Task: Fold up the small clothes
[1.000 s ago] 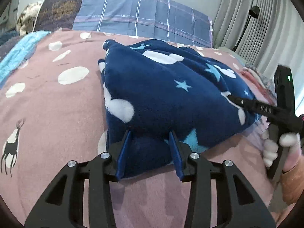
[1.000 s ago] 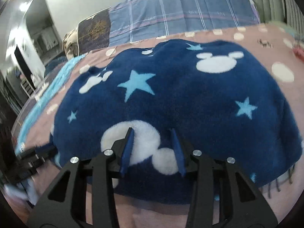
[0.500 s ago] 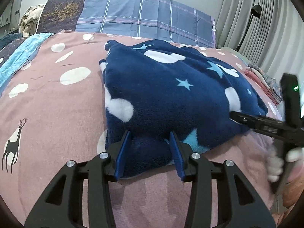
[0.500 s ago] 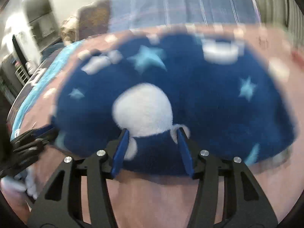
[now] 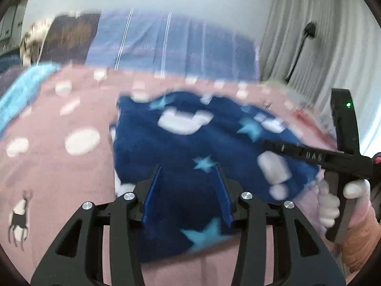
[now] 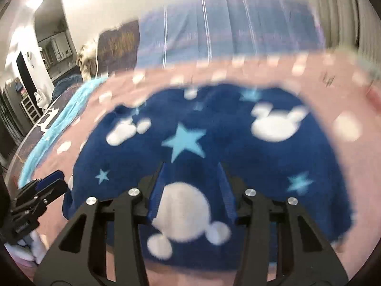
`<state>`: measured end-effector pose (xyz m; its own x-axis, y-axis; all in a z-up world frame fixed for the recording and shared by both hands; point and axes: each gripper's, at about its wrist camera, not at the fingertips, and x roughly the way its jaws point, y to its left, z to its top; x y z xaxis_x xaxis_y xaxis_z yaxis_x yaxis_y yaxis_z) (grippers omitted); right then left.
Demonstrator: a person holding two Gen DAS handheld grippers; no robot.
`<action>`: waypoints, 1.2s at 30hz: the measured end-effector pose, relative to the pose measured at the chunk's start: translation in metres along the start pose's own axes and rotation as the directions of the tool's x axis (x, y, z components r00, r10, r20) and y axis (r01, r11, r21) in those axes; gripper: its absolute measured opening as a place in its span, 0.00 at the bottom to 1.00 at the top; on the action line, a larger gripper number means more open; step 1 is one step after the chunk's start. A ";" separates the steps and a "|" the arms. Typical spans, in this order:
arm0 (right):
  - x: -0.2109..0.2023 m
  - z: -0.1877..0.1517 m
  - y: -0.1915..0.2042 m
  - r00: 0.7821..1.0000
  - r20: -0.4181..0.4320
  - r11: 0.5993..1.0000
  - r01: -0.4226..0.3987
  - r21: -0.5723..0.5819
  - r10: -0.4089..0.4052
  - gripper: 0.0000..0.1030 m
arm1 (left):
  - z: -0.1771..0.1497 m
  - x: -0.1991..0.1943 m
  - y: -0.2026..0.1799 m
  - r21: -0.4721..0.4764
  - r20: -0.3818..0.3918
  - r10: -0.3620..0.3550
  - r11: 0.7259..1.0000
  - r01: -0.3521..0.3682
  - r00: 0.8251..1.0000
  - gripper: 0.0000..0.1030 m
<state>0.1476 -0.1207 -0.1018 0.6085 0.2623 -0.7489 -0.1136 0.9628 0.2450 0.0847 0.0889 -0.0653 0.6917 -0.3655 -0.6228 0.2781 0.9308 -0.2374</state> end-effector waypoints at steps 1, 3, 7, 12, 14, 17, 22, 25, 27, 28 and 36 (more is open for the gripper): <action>0.009 -0.005 -0.003 1.000 0.020 1.000 0.008 -0.008 -0.008 0.45 | -0.009 0.028 0.009 -0.022 -0.086 0.013 1.000 -0.015 0.996 0.49; 0.008 -0.014 0.006 0.995 0.085 0.994 0.065 -0.085 -0.058 0.45 | -0.014 0.033 0.018 -0.055 -0.051 -0.034 0.998 0.031 0.998 0.50; 0.004 -0.001 0.004 0.998 0.029 0.997 0.051 -0.055 -0.049 0.46 | -0.014 0.028 0.024 -0.082 -0.031 -0.061 0.995 0.058 0.998 0.50; -0.026 0.053 0.023 0.984 0.166 0.993 0.083 -0.088 -0.067 0.49 | -0.015 0.029 0.016 -0.048 -0.035 -0.032 0.998 0.030 0.999 0.52; -0.004 0.076 0.019 0.985 0.148 0.992 0.101 -0.072 -0.090 0.54 | -0.015 0.028 0.016 -0.046 -0.034 -0.031 0.999 0.029 0.999 0.53; 0.075 0.079 -0.008 0.995 -0.036 0.996 0.093 -0.012 -0.094 0.57 | -0.015 0.028 0.018 -0.053 -0.030 -0.046 0.998 0.044 0.998 0.53; 0.062 0.091 0.000 0.991 -0.042 0.991 0.127 -0.045 -0.129 0.57 | -0.015 0.028 0.023 -0.068 -0.026 -0.076 0.995 0.074 0.997 0.56; 0.039 0.118 0.008 0.995 0.021 0.994 0.101 -0.038 -0.100 0.56 | -0.015 0.028 0.023 -0.061 -0.027 -0.078 0.995 0.076 0.997 0.58; 0.034 0.139 0.020 0.987 0.094 0.987 0.136 -0.082 -0.128 0.58 | -0.015 0.028 0.021 -0.055 -0.028 -0.076 0.996 0.074 0.997 0.59; 0.046 0.152 0.020 0.984 0.094 0.984 0.157 -0.086 -0.149 0.60 | -0.015 0.028 0.021 -0.053 -0.028 -0.075 0.996 0.073 0.997 0.60; 0.141 0.162 -0.005 0.959 -0.070 0.958 0.266 -0.105 -0.274 0.69 | -0.016 0.027 0.025 -0.073 -0.022 -0.113 0.991 0.111 0.993 0.63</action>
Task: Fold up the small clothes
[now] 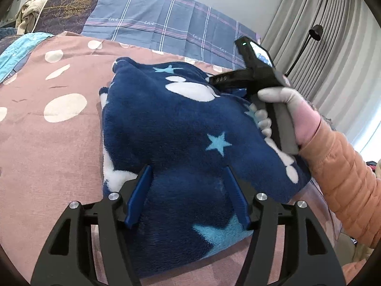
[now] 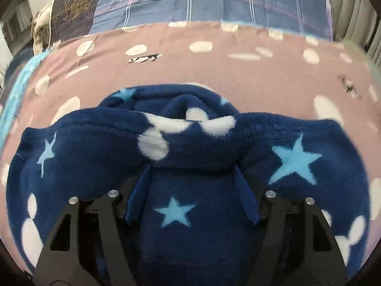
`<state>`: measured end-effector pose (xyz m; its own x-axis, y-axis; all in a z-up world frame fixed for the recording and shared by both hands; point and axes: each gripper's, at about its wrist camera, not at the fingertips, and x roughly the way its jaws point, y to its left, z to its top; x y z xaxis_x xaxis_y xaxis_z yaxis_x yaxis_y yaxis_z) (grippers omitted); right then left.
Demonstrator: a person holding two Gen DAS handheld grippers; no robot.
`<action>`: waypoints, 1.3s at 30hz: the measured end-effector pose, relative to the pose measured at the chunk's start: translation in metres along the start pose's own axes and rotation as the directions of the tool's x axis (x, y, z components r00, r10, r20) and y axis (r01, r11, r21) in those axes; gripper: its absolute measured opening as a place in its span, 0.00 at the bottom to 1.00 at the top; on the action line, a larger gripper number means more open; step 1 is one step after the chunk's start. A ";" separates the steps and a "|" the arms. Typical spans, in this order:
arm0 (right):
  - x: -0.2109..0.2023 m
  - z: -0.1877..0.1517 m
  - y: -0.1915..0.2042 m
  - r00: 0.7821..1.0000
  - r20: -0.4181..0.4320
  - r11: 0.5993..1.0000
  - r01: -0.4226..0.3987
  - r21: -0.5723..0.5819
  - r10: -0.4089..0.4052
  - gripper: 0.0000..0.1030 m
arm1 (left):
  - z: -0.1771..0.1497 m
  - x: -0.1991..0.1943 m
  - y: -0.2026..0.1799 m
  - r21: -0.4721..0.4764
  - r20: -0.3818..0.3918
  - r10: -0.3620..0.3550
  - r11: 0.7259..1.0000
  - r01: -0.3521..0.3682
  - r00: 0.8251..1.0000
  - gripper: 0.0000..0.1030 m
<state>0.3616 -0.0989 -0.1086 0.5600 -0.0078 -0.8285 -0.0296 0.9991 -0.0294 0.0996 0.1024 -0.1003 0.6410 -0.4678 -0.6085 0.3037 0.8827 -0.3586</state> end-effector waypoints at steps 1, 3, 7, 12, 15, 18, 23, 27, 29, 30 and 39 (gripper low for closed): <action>-0.004 0.000 -0.006 0.999 0.007 0.999 -0.033 0.012 0.033 0.69 | 0.000 0.000 0.000 0.002 -0.001 0.001 1.000 -0.001 1.000 0.63; -0.022 -0.001 -0.023 0.996 0.037 0.995 -0.079 0.068 0.077 0.59 | 0.000 -0.001 -0.001 0.007 0.002 0.006 1.000 -0.006 1.000 0.63; -0.102 -0.036 -0.015 0.970 0.196 0.988 -0.136 -0.068 0.147 0.57 | -0.003 -0.029 0.008 -0.048 0.068 -0.014 0.999 0.017 0.998 0.64; -0.180 -0.138 0.048 0.926 0.276 0.878 -0.104 -0.467 0.257 0.67 | -0.018 -0.073 0.044 -0.138 0.112 0.118 0.985 -0.102 0.987 0.68; -0.191 -0.211 0.106 0.923 0.225 0.724 -0.077 -0.686 0.312 0.68 | -0.029 -0.089 0.070 -0.243 0.107 0.175 0.959 -0.144 0.979 0.68; -0.182 -0.254 0.151 0.929 0.216 0.615 -0.016 -0.789 0.302 0.68 | -0.039 -0.100 0.079 -0.288 0.117 0.169 0.949 -0.129 0.979 0.68; -0.153 -0.262 0.181 0.937 0.305 0.570 0.158 -0.807 0.172 0.68 | -0.044 -0.104 0.077 -0.266 0.113 0.157 0.956 -0.122 0.981 0.68; -0.134 -0.245 0.181 0.939 0.327 0.604 0.197 -0.772 0.112 0.72 | -0.047 -0.098 0.084 -0.277 0.102 0.138 0.955 -0.105 0.985 0.68; -0.129 -0.242 0.185 0.938 0.333 0.616 0.204 -0.760 0.100 0.73 | -0.049 -0.095 0.087 -0.284 0.091 0.126 0.954 -0.095 0.988 0.68; -0.127 -0.240 0.188 0.936 0.338 0.619 0.209 -0.757 0.097 0.73 | -0.049 -0.093 0.088 -0.286 0.086 0.120 0.954 -0.091 0.989 0.68; -0.132 -0.242 0.195 0.920 0.378 0.640 0.230 -0.733 0.102 0.68 | -0.049 -0.089 0.091 -0.286 0.073 0.091 0.956 -0.067 0.993 0.69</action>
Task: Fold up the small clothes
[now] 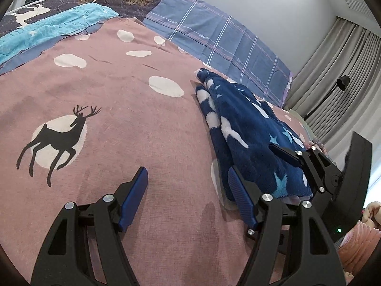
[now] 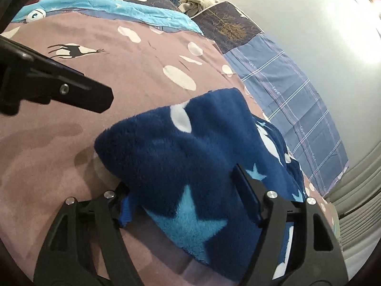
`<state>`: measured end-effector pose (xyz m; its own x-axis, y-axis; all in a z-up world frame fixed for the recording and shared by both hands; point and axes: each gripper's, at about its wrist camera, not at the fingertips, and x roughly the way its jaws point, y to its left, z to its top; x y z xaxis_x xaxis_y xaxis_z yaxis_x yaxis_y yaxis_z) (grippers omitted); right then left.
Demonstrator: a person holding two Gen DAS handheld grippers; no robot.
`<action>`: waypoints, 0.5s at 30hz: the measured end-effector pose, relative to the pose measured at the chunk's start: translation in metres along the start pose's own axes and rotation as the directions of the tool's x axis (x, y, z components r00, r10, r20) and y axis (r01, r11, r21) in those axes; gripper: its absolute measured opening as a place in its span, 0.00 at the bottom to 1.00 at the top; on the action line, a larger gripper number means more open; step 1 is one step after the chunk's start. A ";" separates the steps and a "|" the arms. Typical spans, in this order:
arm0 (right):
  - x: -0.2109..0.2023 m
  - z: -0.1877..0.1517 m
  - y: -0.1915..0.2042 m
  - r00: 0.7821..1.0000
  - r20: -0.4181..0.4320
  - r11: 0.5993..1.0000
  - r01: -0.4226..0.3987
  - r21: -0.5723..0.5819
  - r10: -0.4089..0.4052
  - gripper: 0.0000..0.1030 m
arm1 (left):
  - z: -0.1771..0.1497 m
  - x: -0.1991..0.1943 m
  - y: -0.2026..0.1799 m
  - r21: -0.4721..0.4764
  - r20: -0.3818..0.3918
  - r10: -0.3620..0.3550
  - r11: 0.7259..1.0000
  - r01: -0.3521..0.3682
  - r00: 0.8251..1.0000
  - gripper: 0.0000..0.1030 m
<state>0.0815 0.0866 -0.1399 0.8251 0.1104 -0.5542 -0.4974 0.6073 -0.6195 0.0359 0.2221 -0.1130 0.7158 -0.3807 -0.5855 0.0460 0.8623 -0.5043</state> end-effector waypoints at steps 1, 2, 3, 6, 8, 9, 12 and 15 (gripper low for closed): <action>-0.003 -0.002 0.001 1.000 0.005 1.000 0.008 -0.008 -0.008 0.66 | 0.001 0.000 -0.001 0.001 -0.002 0.002 1.000 -0.002 1.000 0.69; -0.006 -0.004 0.002 1.000 0.008 1.000 0.012 -0.019 -0.011 0.64 | 0.002 -0.001 -0.002 0.005 -0.003 0.004 1.000 -0.004 1.000 0.69; -0.010 -0.006 0.004 1.000 0.005 1.000 0.008 -0.030 -0.008 0.63 | 0.004 -0.002 -0.003 0.011 -0.002 0.004 1.000 -0.004 1.000 0.69; -0.017 -0.013 0.005 1.000 -0.001 0.999 0.004 -0.054 -0.004 0.63 | 0.021 -0.012 -0.013 0.031 0.016 -0.064 0.998 0.063 0.998 0.69; -0.018 -0.015 0.006 1.000 -0.006 0.998 0.008 -0.065 -0.008 0.63 | 0.042 -0.012 -0.021 0.035 0.013 -0.154 0.987 0.154 0.988 0.70; -0.017 -0.014 0.007 1.000 -0.006 0.997 0.011 -0.071 -0.011 0.63 | 0.049 -0.008 -0.024 0.035 0.003 -0.178 0.983 0.178 0.984 0.74; -0.008 -0.004 0.015 1.000 0.004 0.996 0.015 -0.083 -0.014 0.63 | 0.077 0.029 -0.031 0.056 -0.075 -0.230 0.970 0.235 0.970 0.74; 0.005 0.009 0.015 1.000 0.000 0.999 -0.006 -0.042 0.006 0.64 | 0.098 0.092 -0.027 -0.002 -0.203 -0.247 0.968 0.252 0.947 0.74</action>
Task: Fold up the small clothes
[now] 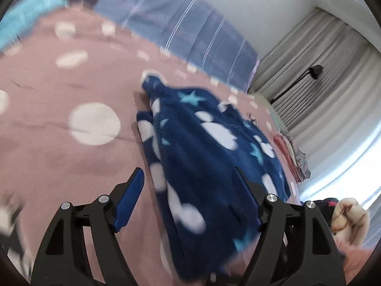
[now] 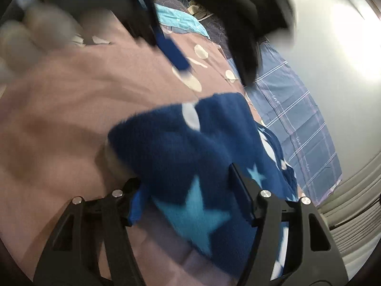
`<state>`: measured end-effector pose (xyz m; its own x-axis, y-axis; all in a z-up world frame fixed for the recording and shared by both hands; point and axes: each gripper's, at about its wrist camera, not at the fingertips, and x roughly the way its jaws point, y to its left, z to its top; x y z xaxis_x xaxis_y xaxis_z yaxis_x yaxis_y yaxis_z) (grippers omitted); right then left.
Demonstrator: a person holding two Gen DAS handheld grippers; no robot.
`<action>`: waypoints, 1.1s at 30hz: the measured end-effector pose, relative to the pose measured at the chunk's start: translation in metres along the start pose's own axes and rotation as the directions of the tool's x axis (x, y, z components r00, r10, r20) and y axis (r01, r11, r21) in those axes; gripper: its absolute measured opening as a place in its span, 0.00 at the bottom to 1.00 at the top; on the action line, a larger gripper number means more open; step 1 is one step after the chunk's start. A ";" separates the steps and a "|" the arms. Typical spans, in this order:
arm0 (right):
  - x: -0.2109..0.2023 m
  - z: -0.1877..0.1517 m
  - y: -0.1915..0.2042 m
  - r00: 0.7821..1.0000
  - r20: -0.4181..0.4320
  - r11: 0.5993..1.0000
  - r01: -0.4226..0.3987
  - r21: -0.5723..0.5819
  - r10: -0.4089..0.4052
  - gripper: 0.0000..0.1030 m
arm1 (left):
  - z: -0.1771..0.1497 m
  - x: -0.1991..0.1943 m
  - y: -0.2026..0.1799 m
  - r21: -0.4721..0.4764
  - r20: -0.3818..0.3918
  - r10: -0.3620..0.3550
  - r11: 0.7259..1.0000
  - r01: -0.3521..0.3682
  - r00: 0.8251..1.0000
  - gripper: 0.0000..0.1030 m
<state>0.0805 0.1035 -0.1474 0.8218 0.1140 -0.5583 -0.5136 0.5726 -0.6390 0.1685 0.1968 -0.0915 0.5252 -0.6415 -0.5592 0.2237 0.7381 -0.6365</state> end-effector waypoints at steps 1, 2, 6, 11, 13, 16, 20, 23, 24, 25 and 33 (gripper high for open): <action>0.004 0.003 -0.001 1.000 -0.002 1.000 -0.007 0.013 0.007 0.65 | 0.008 0.016 0.009 -0.032 -0.035 -0.005 0.999 0.004 0.999 0.74; 0.007 0.005 -0.002 1.000 -0.003 1.000 -0.011 0.026 0.011 0.65 | 0.013 0.026 0.016 -0.060 -0.057 -0.022 0.998 0.019 0.998 0.74; 0.006 0.005 -0.003 1.000 0.012 0.999 -0.023 0.039 0.023 0.56 | 0.036 0.050 0.034 -0.130 -0.039 -0.090 0.988 0.084 0.995 0.59; -0.006 0.004 -0.025 0.993 0.069 0.983 -0.101 0.151 0.092 0.36 | 0.043 0.055 0.036 -0.205 -0.013 -0.112 0.973 0.107 0.994 0.26; -0.012 0.001 -0.044 0.983 0.104 0.955 -0.170 0.242 0.149 0.34 | 0.044 0.045 0.020 -0.168 0.017 -0.099 0.981 0.101 0.995 0.25; -0.027 -0.005 -0.071 0.968 0.169 0.905 -0.236 0.354 0.186 0.32 | 0.055 0.031 -0.010 -0.112 0.048 -0.095 0.989 0.100 0.994 0.24; -0.062 -0.020 -0.116 0.948 0.280 0.840 -0.271 0.469 0.150 0.31 | 0.074 0.019 -0.070 -0.008 0.080 -0.087 0.996 0.088 0.993 0.24; -0.084 -0.046 -0.155 0.925 0.354 0.757 -0.329 0.565 0.138 0.30 | 0.085 0.023 -0.118 0.065 0.089 -0.104 0.993 0.099 0.991 0.24; -0.089 -0.057 -0.169 0.919 0.371 0.729 -0.346 0.591 0.135 0.30 | 0.088 0.026 -0.135 0.093 0.088 -0.111 0.990 0.103 0.990 0.24; -0.093 -0.067 -0.182 0.913 0.388 0.698 -0.361 0.618 0.130 0.30 | 0.089 0.034 -0.158 0.131 0.083 -0.113 0.986 0.102 0.990 0.24; -0.107 -0.200 -0.267 0.881 0.463 0.332 -0.468 0.819 0.100 0.26 | 0.073 0.136 -0.284 0.320 -0.049 -0.071 0.944 0.083 0.996 0.26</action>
<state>0.0806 -0.2242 -0.0226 0.7868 0.5336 -0.3102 -0.3531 0.8014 0.4827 0.2366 -0.0848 0.0518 0.4675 -0.7017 -0.5376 0.5174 0.7103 -0.4772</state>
